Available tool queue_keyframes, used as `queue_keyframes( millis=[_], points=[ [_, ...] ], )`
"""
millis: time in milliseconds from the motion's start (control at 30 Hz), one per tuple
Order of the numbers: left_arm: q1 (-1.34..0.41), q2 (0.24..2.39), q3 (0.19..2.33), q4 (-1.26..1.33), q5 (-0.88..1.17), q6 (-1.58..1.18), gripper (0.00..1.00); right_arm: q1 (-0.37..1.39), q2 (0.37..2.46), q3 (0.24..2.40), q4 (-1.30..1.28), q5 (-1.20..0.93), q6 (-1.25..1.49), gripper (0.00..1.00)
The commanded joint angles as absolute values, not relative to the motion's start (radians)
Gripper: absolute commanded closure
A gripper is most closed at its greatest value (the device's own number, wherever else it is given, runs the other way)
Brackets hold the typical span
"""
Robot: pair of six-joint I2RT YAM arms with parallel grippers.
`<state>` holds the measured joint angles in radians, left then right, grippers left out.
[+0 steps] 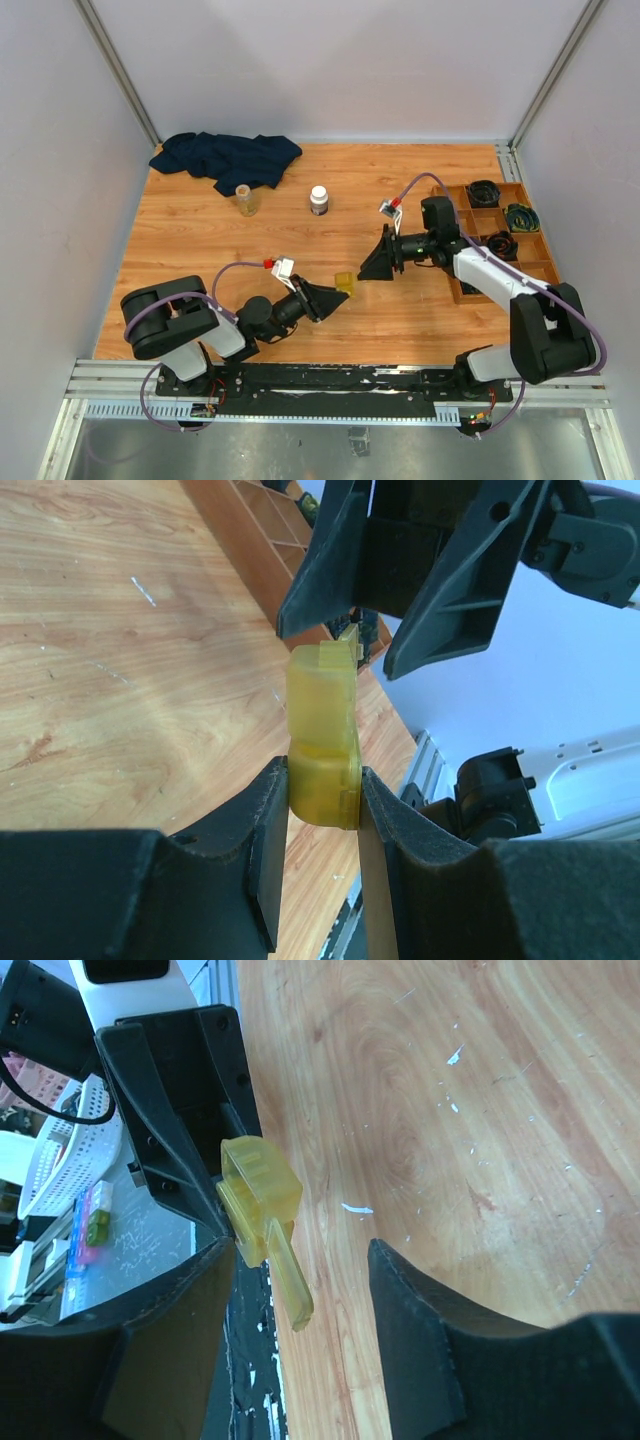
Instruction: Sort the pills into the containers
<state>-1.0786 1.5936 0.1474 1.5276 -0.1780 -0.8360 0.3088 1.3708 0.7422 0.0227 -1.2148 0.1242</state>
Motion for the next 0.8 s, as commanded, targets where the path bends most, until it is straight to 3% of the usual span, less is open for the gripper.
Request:
queue_keyframes(
  millis=[0,333,433,567,767],
  points=[
    [-1.065,1.558,0.140,1.780,-0.177,-0.827,1.00,0.334,1.397,0.778,-0.034,-1.254,0.065,0.46],
    [-1.060,1.555,0.125,1.781,-0.174,-0.827,0.98,0.340,1.378,0.782,0.003,-1.306,0.088,0.85],
    [-1.060,1.554,0.123,1.779,-0.165,-0.824,0.84,0.340,1.377,0.781,0.012,-1.315,0.090,0.99],
    [-1.061,1.547,0.116,1.779,-0.158,-0.815,0.69,0.340,1.381,0.780,0.013,-1.320,0.087,0.99],
    [-1.060,1.457,0.078,1.643,-0.232,-0.760,0.33,0.339,1.372,0.830,-0.149,-1.264,-0.065,1.00]
  ],
)
